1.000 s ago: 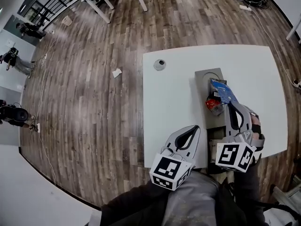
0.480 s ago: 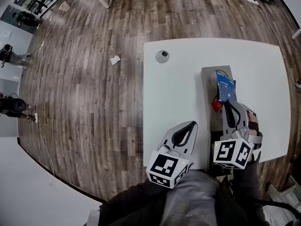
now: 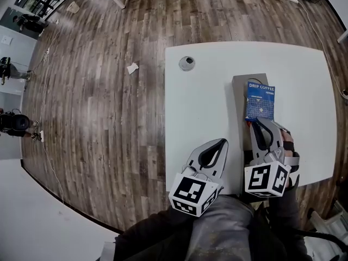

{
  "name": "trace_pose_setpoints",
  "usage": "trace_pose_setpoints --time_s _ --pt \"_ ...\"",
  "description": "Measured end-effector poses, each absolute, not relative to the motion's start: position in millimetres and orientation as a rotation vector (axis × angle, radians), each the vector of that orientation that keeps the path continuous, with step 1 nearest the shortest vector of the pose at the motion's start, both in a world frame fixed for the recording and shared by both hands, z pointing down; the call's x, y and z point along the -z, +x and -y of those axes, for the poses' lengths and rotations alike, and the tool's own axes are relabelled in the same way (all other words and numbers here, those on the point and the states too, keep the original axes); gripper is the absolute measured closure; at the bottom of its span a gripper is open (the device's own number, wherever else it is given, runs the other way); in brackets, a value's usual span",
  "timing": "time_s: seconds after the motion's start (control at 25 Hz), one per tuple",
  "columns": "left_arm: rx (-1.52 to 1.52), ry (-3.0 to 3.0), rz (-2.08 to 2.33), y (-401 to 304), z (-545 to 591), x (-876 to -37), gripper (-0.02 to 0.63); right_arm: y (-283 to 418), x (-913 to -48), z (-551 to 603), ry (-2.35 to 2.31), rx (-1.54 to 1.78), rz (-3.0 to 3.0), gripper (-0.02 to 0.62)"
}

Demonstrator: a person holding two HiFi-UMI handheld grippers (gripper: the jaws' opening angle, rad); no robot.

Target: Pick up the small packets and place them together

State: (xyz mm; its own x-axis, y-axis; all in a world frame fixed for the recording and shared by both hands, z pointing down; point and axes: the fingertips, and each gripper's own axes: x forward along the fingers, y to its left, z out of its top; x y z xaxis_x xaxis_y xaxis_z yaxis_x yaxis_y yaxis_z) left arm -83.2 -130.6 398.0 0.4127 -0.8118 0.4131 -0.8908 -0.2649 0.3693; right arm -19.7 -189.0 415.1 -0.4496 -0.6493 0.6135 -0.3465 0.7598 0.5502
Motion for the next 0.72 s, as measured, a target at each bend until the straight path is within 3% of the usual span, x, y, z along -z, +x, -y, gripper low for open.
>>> trace_pose_setpoints --time_s 0.36,0.72 --pt "-0.216 2.198 1.381 -52.5 108.6 -392.1 0.603 10.8 -407.0 158.9 0.842 0.373 2.104 0.554" --pt "-0.214 2.339 1.288 -2.1 61.9 -363.2 0.603 97.7 -373.1 108.7 1.110 0.292 2.050 0.554"
